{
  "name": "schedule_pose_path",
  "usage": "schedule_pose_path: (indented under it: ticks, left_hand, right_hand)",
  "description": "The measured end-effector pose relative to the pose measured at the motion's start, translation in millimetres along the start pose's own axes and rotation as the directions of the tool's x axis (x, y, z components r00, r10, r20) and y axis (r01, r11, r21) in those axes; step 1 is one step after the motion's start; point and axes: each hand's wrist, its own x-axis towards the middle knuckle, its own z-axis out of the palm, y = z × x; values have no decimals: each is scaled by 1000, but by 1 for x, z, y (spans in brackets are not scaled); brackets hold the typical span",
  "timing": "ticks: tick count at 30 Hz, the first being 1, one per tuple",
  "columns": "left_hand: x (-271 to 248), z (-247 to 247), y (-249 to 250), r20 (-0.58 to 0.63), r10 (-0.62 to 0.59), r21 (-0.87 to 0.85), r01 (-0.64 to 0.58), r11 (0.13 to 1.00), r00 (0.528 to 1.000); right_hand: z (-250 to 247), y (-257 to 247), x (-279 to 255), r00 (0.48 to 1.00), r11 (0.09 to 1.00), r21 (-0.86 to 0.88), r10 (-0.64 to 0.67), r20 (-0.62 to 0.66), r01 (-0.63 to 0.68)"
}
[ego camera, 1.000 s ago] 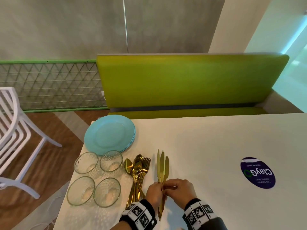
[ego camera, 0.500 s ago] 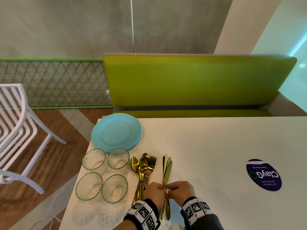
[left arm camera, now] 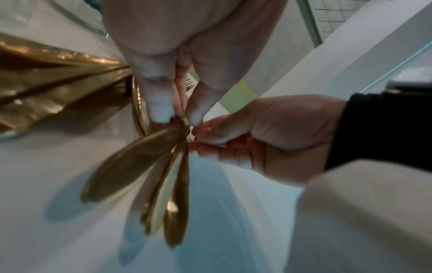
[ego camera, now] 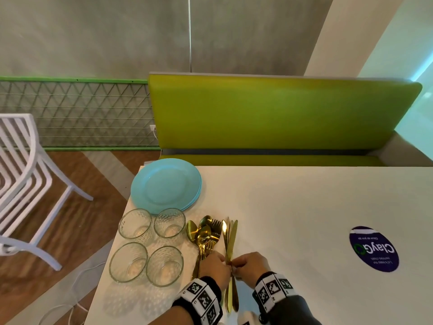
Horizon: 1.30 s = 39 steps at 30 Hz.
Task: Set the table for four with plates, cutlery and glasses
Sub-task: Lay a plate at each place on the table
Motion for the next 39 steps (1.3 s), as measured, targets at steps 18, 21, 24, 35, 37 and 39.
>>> schedule_pose_path:
  ticks: [18, 21, 24, 35, 37, 39]
  left_hand:
    - [10, -97, 68, -68, 182, -315, -194, 929, 981]
    - [27, -152, 85, -125, 145, -393, -183, 901, 981]
    - [49, -202, 86, -130, 32, -478, -91, 874, 991]
    - [127, -289, 6, -43, -296, -414, 253, 874, 954]
    - [134, -292, -4, 2, -334, -441, 301, 845, 942]
    - [142, -294, -10, 61, -379, -499, 357, 790, 923]
  right_hand:
    - [-36, -30, 7, 998, 994, 109, -10, -57, 16]
    - [-59, -57, 14, 996, 984, 168, -39, -84, 52]
    - [-77, -84, 29, 996, 968, 240, -52, -68, 67]
    - [-59, -163, 122, 990, 948, 299, 76, 116, -108]
    - [-46, -169, 140, 981, 963, 231, 104, 162, -140]
    - [-33, -171, 159, 968, 969, 183, 122, 219, -164]
